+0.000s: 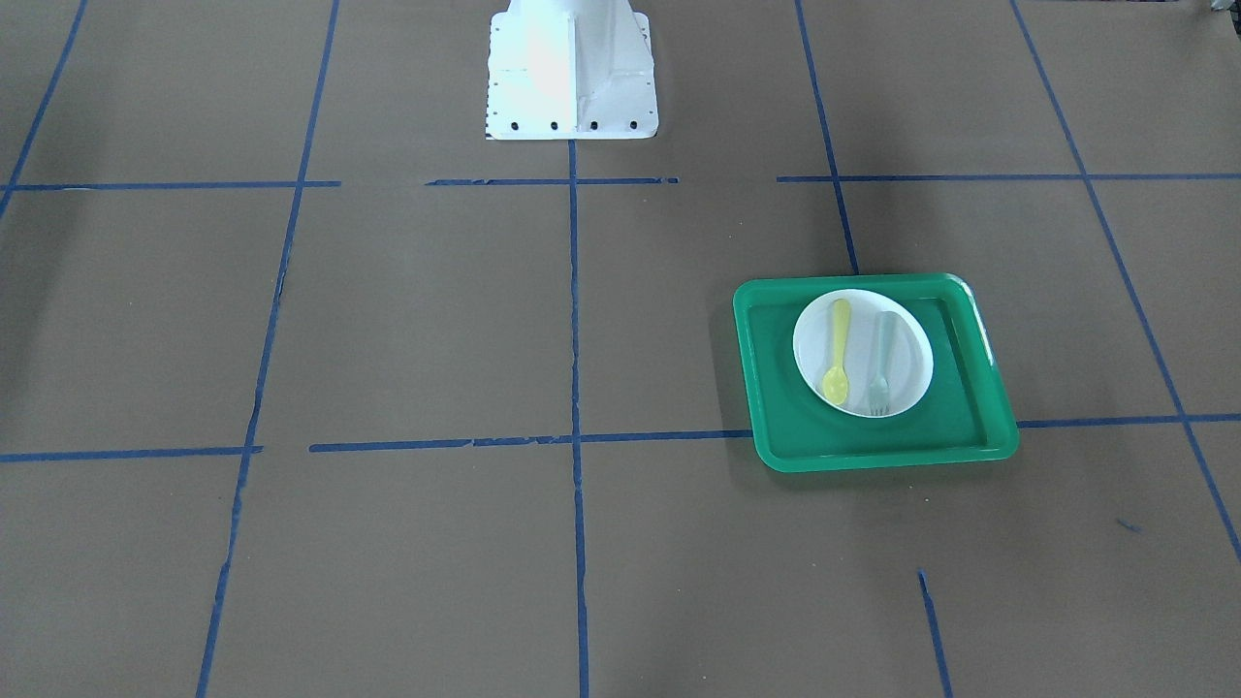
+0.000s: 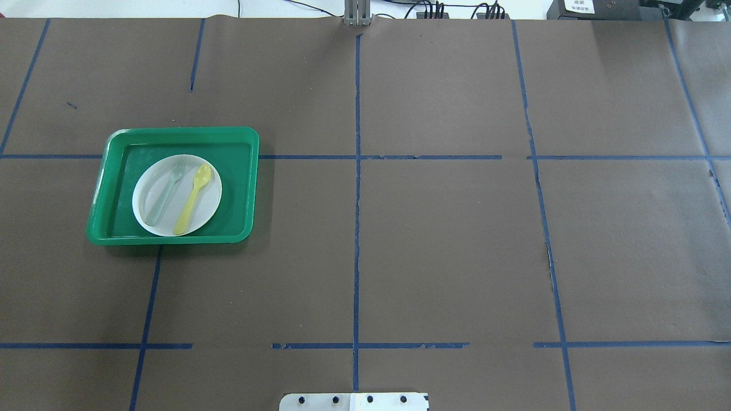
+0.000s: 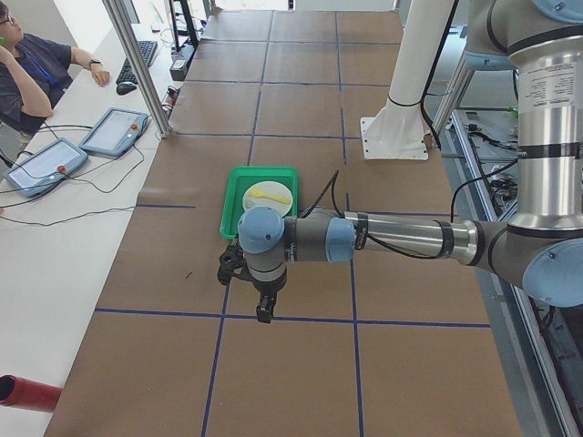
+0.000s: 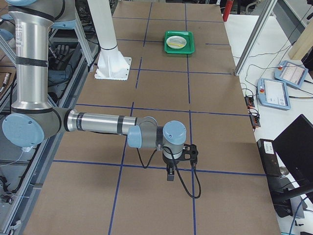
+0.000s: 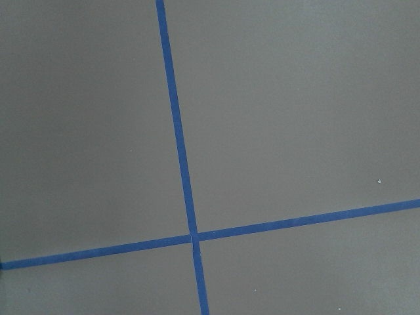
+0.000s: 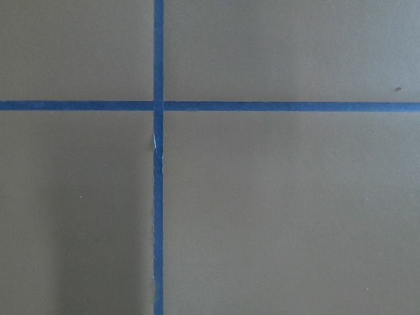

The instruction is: Place spoon

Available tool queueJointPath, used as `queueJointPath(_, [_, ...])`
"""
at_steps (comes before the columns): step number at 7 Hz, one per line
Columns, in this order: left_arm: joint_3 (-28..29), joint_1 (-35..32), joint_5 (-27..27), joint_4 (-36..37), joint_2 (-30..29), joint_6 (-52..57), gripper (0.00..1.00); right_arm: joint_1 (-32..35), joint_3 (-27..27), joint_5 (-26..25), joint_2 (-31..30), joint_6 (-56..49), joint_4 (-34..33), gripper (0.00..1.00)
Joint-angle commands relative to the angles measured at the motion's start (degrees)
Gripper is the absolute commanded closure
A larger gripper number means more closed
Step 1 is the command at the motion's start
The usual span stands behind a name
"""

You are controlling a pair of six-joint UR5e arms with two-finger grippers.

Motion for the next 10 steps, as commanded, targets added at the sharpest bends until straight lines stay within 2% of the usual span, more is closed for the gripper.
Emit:
queueJointPath(1, [-0.1, 0.0, -0.1, 0.0, 0.0, 0.1, 0.0, 0.0, 0.0, 0.0, 0.1, 0.0, 0.0, 0.0])
queueJointPath(3, [-2.0, 0.2, -0.1, -2.5, -1.1, 0.1, 0.0, 0.0, 0.0, 0.0, 0.0, 0.0, 0.0, 0.0])
queueJointPath(5, [-3.8, 5.6, -1.7, -9.2, -1.8, -3.1, 0.0, 0.0, 0.0, 0.0, 0.1, 0.0, 0.0, 0.0])
queueJointPath(8, [-5.0, 22.8, -0.9, -30.4, -3.4, -30.6, 0.0, 0.0, 0.0, 0.0, 0.0, 0.0, 0.0, 0.0])
queueJointPath(10, [-3.8, 33.4, 8.4, -31.2, -9.7, -40.1, 0.0, 0.0, 0.0, 0.0, 0.0, 0.0, 0.0, 0.0])
